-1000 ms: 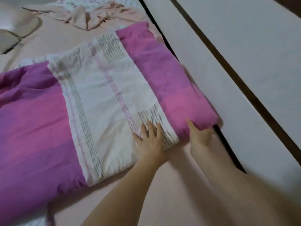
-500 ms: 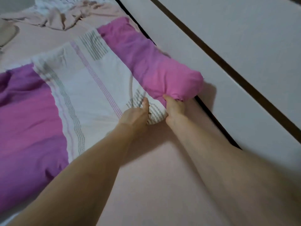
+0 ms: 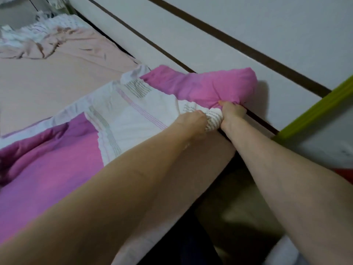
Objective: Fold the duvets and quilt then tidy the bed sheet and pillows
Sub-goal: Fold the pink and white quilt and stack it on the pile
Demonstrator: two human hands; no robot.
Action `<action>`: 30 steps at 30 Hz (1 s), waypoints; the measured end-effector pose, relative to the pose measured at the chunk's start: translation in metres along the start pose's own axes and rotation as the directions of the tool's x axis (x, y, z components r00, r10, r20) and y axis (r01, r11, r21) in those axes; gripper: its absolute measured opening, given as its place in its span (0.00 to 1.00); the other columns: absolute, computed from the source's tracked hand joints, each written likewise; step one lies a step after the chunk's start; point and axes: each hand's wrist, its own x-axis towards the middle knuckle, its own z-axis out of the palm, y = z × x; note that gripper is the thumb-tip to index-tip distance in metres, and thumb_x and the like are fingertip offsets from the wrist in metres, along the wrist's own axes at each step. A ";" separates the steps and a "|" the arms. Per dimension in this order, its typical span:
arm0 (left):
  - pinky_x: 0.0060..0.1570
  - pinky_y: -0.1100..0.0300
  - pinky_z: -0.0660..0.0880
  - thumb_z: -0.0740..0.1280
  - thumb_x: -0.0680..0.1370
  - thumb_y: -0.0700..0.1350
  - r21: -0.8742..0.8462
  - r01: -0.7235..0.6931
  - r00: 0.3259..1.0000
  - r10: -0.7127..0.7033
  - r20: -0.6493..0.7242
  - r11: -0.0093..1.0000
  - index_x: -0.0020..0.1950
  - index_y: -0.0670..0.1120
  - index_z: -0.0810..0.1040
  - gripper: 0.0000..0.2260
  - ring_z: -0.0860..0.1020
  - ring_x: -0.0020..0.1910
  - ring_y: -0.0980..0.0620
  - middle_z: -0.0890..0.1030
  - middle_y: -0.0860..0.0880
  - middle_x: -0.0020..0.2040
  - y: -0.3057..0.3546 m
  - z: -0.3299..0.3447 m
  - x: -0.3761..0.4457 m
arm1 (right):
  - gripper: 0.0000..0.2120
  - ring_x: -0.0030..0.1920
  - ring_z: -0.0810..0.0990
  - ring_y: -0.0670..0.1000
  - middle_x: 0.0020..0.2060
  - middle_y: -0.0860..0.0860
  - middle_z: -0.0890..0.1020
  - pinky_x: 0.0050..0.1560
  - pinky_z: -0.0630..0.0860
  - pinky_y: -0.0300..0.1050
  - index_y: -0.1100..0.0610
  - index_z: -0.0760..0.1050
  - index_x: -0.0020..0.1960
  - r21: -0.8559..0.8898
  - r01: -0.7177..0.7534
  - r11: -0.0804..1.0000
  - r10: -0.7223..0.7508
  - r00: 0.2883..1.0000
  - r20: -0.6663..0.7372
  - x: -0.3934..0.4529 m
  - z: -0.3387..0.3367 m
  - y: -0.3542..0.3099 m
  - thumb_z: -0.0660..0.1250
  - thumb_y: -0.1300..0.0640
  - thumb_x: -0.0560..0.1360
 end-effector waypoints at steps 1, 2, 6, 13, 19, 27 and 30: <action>0.47 0.56 0.69 0.62 0.77 0.43 -0.015 -0.041 0.999 0.040 -0.022 0.999 0.66 0.39 0.68 0.18 0.76 0.59 0.43 0.75 0.42 0.62 0.016 0.000 -0.002 | 0.17 0.41 0.76 0.49 0.46 0.54 0.78 0.26 0.71 0.32 0.68 0.73 0.60 -0.015 0.008 1.000 -0.009 0.999 -0.035 0.003 -0.017 -0.003 0.69 0.65 0.73; 0.47 0.56 0.69 0.62 0.77 0.43 -0.044 -0.079 0.997 0.077 -0.028 0.996 0.66 0.40 0.69 0.18 0.76 0.59 0.42 0.75 0.42 0.62 0.033 0.004 -0.008 | 0.17 0.40 0.76 0.49 0.48 0.54 0.79 0.28 0.72 0.32 0.66 0.73 0.60 -0.011 -0.001 1.000 0.001 0.997 -0.079 0.003 -0.039 -0.001 0.69 0.64 0.73; 0.60 0.53 0.70 0.64 0.78 0.49 -0.099 -0.093 0.974 0.111 0.197 0.991 0.74 0.44 0.62 0.27 0.71 0.66 0.43 0.71 0.43 0.69 0.053 0.047 -0.027 | 0.21 0.53 0.78 0.56 0.57 0.57 0.77 0.59 0.77 0.52 0.62 0.69 0.65 -0.183 -0.186 0.965 0.186 0.982 -0.018 0.003 -0.098 0.042 0.67 0.57 0.75; 0.61 0.51 0.70 0.60 0.80 0.46 0.053 0.129 0.979 -0.135 0.155 0.990 0.73 0.45 0.65 0.21 0.71 0.67 0.45 0.70 0.46 0.70 -0.022 0.030 -0.023 | 0.12 0.49 0.76 0.56 0.56 0.62 0.77 0.40 0.69 0.42 0.64 0.72 0.57 -0.802 0.125 0.584 0.088 0.972 0.216 -0.016 -0.085 0.057 0.60 0.58 0.78; 0.65 0.50 0.68 0.59 0.80 0.45 -0.028 0.315 0.942 -0.309 0.135 0.949 0.74 0.46 0.64 0.22 0.68 0.70 0.46 0.68 0.47 0.73 -0.095 0.003 0.035 | 0.05 0.51 0.75 0.56 0.44 0.51 0.77 0.45 0.73 0.43 0.59 0.75 0.48 -0.764 0.463 0.450 0.000 0.855 0.518 0.026 0.007 0.020 0.60 0.62 0.77; 0.61 0.48 0.70 0.58 0.81 0.45 -0.132 0.440 0.898 -0.434 0.067 0.888 0.71 0.46 0.67 0.18 0.70 0.65 0.43 0.72 0.45 0.67 -0.188 0.026 0.136 | 0.23 0.61 0.74 0.60 0.64 0.58 0.73 0.57 0.72 0.50 0.58 0.65 0.70 -0.630 0.776 0.035 0.038 0.628 0.777 0.111 0.165 0.008 0.59 0.65 0.76; 0.69 0.43 0.63 0.60 0.79 0.55 -0.119 0.399 0.916 -0.390 0.092 0.909 0.76 0.49 0.57 0.27 0.61 0.72 0.41 0.63 0.44 0.74 -0.218 0.066 0.156 | 0.32 0.65 0.71 0.61 0.71 0.59 0.64 0.55 0.72 0.52 0.56 0.54 0.76 -0.478 0.836 -0.269 0.153 0.527 0.836 0.135 0.215 0.045 0.63 0.61 0.75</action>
